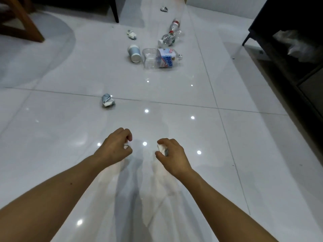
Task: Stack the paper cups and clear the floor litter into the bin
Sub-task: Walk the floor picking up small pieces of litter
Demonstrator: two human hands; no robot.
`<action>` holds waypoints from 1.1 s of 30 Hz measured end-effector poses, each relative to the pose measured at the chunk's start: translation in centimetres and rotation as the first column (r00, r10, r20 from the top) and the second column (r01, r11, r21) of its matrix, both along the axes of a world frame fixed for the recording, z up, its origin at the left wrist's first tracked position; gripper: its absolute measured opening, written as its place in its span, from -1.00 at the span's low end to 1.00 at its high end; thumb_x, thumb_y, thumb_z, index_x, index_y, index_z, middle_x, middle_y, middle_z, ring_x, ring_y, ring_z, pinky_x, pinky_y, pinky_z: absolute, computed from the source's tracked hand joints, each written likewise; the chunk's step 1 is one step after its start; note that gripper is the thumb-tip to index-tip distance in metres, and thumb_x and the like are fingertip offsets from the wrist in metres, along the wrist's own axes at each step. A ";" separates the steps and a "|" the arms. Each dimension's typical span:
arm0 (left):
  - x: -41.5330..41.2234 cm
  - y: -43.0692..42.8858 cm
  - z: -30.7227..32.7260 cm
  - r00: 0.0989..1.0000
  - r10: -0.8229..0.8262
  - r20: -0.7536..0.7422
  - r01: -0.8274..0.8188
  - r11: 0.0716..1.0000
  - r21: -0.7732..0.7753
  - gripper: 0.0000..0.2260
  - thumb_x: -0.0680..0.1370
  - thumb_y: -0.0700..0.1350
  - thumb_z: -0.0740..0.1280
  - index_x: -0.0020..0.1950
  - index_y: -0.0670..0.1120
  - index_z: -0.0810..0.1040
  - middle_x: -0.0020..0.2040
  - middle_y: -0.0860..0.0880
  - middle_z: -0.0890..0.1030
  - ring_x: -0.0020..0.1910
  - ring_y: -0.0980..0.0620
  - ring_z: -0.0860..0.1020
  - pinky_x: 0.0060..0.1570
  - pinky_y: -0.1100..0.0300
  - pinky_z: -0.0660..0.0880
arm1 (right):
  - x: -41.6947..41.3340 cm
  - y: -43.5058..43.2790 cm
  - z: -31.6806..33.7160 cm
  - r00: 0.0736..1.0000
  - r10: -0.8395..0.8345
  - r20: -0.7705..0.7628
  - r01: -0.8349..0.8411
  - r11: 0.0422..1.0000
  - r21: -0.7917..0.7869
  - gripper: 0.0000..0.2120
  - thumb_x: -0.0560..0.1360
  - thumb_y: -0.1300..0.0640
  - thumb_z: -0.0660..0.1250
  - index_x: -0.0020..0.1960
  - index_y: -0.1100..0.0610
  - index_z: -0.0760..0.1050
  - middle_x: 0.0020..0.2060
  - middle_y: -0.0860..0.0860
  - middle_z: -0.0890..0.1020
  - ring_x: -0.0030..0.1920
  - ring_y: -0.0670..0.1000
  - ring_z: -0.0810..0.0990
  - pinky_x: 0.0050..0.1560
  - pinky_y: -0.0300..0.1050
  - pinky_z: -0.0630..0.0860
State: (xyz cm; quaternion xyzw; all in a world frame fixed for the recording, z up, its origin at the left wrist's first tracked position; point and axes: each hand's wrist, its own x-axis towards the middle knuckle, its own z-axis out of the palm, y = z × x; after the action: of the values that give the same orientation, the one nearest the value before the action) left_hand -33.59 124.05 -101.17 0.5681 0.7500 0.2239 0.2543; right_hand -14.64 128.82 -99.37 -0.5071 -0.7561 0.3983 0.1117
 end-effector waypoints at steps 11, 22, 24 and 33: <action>2.6 -20.6 11.5 0.964 0.244 -0.106 -0.243 0.970 0.020 -0.83 0.40 -0.26 0.30 -0.14 0.00 0.43 -0.18 0.06 0.44 -0.21 0.15 0.43 -0.26 0.39 0.32 | 0.9 -13.8 6.6 0.903 0.427 -0.041 -0.424 0.903 0.064 -0.66 0.48 0.14 0.27 0.25 0.08 0.41 0.15 0.05 0.46 -0.03 -0.07 0.40 0.00 -0.26 0.32; -8.1 -47.7 16.4 0.863 0.425 -0.273 -0.404 0.905 0.132 -0.83 0.39 -0.25 0.37 -0.10 -0.05 0.46 -0.14 -0.03 0.48 -0.13 -0.05 0.47 -0.15 0.19 0.38 | -10.7 -34.9 12.2 0.759 0.648 -0.069 -0.621 0.751 0.223 -0.69 0.47 0.15 0.30 0.21 0.06 0.43 0.00 -0.01 0.42 -0.02 -0.02 0.41 -0.05 -0.25 0.35; -10.8 -53.1 15.0 0.867 0.422 -0.266 -0.407 0.907 0.112 -0.82 0.38 -0.25 0.38 -0.12 -0.04 0.46 -0.15 -0.02 0.48 -0.14 -0.04 0.48 -0.12 0.21 0.40 | -13.9 -40.0 11.4 0.750 0.659 -0.056 -0.634 0.741 0.221 -0.68 0.47 0.15 0.30 0.22 0.07 0.43 0.01 0.00 0.43 -0.03 -0.04 0.41 -0.04 -0.26 0.33; -24.2 -76.9 12.3 0.771 0.611 -0.178 -0.577 0.789 0.212 -0.84 0.40 -0.22 0.37 -0.06 -0.07 0.48 -0.09 0.02 0.41 -0.08 0.02 0.42 -0.08 0.30 0.26 | -32.1 -62.8 10.6 0.597 0.801 0.050 -0.786 0.572 0.233 -0.68 0.46 0.15 0.33 0.21 0.07 0.46 0.09 0.08 0.49 -0.07 -0.04 0.42 -0.09 -0.37 0.26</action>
State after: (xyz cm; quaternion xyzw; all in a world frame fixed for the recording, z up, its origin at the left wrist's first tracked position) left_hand -57.82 47.15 -88.84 0.3408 0.8976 0.2771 0.0366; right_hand -46.78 65.98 -88.75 -0.0856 -0.9400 0.3303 0.0027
